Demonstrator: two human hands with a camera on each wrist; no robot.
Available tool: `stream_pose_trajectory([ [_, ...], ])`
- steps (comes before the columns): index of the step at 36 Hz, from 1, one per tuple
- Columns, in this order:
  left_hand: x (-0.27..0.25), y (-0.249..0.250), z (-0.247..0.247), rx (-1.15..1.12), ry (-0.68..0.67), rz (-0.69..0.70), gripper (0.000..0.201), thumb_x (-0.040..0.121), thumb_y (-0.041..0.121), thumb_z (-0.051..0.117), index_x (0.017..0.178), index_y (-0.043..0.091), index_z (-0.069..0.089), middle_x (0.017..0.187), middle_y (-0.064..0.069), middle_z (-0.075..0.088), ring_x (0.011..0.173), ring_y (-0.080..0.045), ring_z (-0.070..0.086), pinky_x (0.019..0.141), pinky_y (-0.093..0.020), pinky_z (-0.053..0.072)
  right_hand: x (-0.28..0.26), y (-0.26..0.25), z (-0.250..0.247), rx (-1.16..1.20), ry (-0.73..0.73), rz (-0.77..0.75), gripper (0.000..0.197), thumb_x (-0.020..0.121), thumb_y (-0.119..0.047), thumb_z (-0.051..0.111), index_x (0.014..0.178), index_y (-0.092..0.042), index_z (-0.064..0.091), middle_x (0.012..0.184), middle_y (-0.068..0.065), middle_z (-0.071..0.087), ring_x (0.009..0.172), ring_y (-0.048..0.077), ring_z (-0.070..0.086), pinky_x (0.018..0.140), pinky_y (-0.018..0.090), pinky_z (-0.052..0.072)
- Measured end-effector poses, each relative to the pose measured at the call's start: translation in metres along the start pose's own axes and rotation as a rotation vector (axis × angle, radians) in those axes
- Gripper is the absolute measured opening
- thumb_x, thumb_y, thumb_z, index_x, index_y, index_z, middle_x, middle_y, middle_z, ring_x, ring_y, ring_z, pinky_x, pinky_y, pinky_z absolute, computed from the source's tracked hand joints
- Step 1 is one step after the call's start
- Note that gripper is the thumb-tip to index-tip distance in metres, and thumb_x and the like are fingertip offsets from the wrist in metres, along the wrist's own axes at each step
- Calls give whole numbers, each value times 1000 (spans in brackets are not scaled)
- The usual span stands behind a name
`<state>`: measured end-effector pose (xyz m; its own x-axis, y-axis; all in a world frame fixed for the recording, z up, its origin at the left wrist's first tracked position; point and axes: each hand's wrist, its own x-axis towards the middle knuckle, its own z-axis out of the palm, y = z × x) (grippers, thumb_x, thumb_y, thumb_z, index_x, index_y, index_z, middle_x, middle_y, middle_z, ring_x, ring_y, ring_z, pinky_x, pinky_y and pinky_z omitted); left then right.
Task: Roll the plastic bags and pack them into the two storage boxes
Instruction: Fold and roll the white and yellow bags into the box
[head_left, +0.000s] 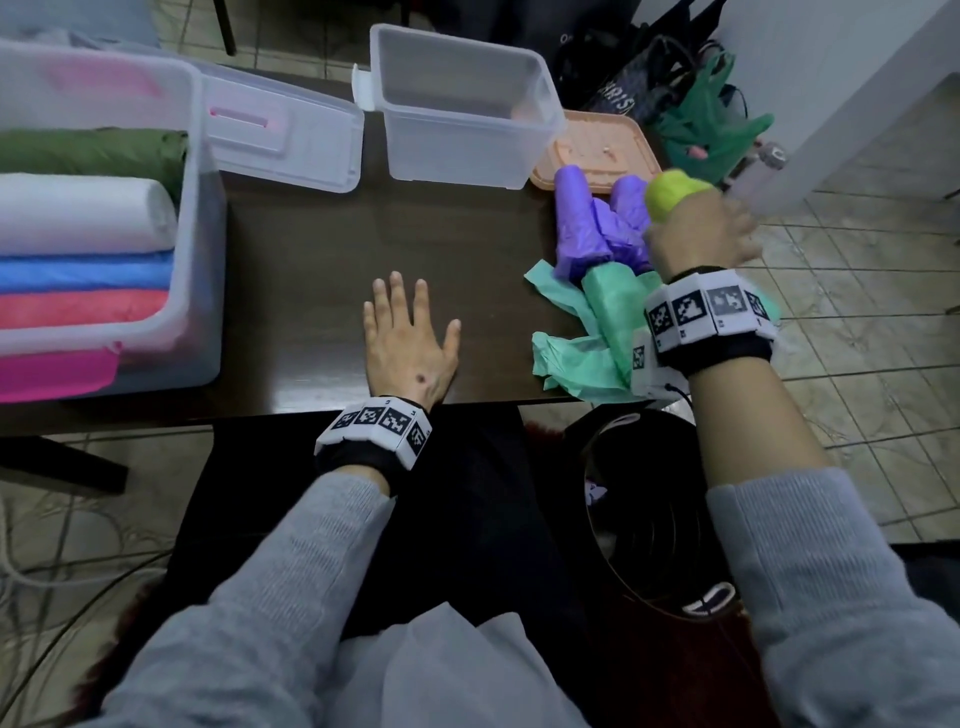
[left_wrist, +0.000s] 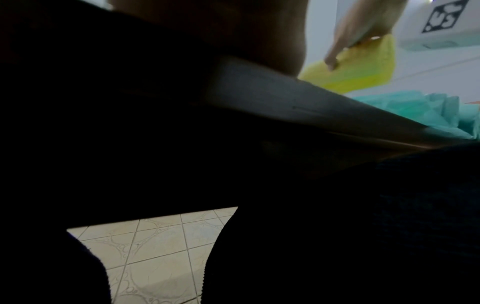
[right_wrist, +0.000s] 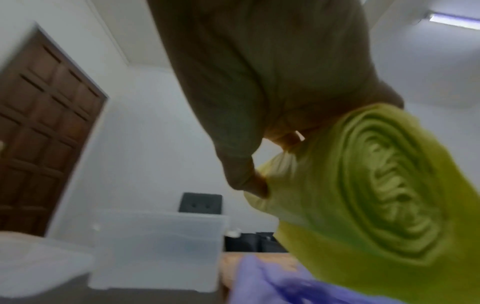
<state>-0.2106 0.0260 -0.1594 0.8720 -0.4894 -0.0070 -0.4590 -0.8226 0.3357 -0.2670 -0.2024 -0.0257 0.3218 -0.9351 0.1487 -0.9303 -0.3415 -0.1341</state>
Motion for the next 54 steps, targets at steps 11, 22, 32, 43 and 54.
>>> stream_pose_trajectory([
  [11,8,-9,-17,-584,117,-69,52,99,17,37,146,2,22,154,-14,23,144,-25,17,115,-27,8,-80,-87,28,-115,-275,-876,58,86,-33,61,133,-7,39,133,15,41,124,32,39,97,46,36],
  [22,30,-48,-58,-871,201,-464,46,92,0,35,137,7,37,133,-6,53,125,-19,46,93,-14,25,-112,-105,53,-74,-318,-1245,51,80,-1,51,127,-20,47,129,0,46,121,24,40,99,41,30],
  [32,35,-53,-63,-1076,12,-511,30,94,9,35,119,10,53,96,-11,68,69,-15,63,76,-33,56,-118,-100,59,373,-385,-696,50,82,6,41,130,-9,40,128,17,36,114,38,41,98,39,34],
  [43,26,-50,-79,-1051,-458,-505,24,99,13,33,102,-1,53,64,-11,67,49,-21,66,50,-28,55,-105,-113,56,533,-746,-708,38,95,-3,37,126,-12,58,128,3,59,121,14,51,94,14,34],
  [54,44,-68,-80,-785,-94,-530,41,88,7,45,129,12,47,109,-12,63,98,-30,66,90,-40,53,-107,-99,60,247,-727,-971,81,70,-11,78,139,-16,36,134,7,44,124,21,44,98,24,32],
])
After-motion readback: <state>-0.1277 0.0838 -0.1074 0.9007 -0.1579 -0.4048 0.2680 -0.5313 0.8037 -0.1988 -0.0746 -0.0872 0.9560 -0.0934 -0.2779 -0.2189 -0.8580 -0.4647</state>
